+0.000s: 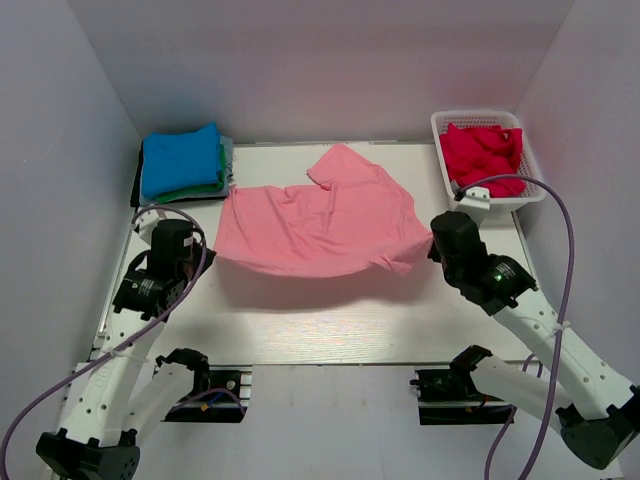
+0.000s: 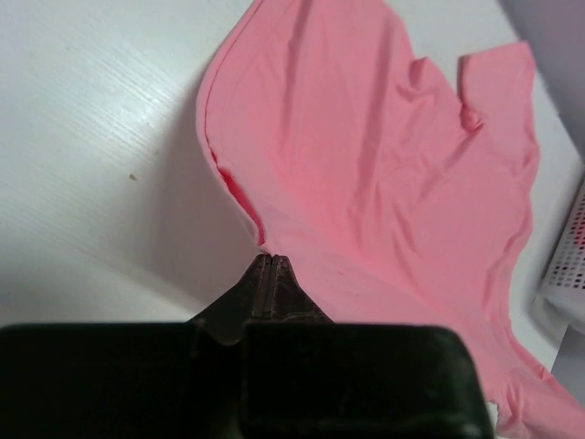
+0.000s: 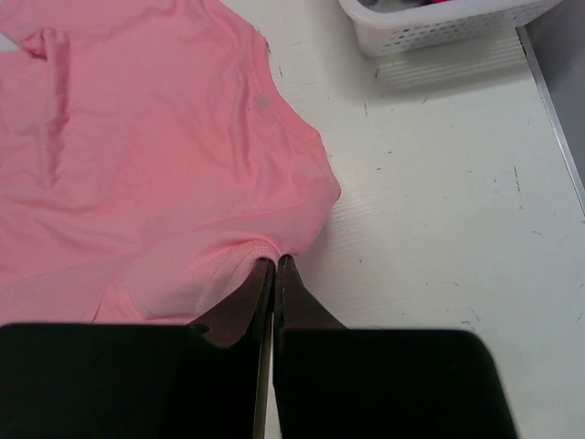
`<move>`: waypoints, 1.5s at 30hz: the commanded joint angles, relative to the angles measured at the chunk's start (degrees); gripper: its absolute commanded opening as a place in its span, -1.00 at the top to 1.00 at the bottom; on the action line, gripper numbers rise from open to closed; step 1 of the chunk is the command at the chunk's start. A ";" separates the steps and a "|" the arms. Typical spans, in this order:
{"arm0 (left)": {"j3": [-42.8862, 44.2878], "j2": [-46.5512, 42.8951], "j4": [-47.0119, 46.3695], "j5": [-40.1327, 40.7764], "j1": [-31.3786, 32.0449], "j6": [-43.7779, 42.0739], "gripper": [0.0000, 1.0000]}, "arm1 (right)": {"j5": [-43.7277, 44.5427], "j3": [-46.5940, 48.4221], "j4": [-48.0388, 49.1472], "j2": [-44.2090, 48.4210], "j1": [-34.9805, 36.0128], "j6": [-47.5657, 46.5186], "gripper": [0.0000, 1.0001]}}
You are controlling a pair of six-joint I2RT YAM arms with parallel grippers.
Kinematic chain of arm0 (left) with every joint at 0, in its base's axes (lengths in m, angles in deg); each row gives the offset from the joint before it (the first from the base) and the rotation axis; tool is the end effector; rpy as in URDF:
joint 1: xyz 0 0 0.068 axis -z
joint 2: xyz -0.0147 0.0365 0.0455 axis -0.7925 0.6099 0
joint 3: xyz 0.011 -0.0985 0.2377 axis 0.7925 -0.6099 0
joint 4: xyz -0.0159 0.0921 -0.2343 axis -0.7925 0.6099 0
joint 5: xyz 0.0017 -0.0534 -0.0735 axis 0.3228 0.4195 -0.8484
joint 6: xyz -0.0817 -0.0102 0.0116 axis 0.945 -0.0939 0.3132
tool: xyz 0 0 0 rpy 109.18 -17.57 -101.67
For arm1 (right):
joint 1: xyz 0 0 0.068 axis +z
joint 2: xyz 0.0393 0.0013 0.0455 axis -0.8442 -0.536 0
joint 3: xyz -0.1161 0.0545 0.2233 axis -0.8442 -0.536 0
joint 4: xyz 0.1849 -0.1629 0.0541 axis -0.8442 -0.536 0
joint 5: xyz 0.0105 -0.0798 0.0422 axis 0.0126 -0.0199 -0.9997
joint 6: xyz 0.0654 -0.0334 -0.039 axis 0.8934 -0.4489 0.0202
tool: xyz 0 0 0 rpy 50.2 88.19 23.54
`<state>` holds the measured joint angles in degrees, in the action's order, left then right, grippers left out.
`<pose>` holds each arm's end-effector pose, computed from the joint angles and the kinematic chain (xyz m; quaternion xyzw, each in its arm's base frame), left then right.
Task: Fold and stack the t-shirts
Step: Flatten out the tshirt
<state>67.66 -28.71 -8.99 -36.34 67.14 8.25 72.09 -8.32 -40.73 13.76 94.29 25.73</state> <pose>0.1741 -0.0234 0.2795 -0.3543 0.8354 -0.1061 0.4066 0.1881 0.0805 0.3091 0.1007 0.8366 -0.0277 0.5377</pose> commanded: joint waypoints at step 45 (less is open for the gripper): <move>48.18 11.86 -23.48 -3.15 -0.22 -18.30 1.00 | -4.18 53.62 24.86 -10.54 0.03 -38.97 1.00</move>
<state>112.62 -14.31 -33.25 -38.46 67.16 -7.47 71.19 41.36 -15.33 2.55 94.29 -9.44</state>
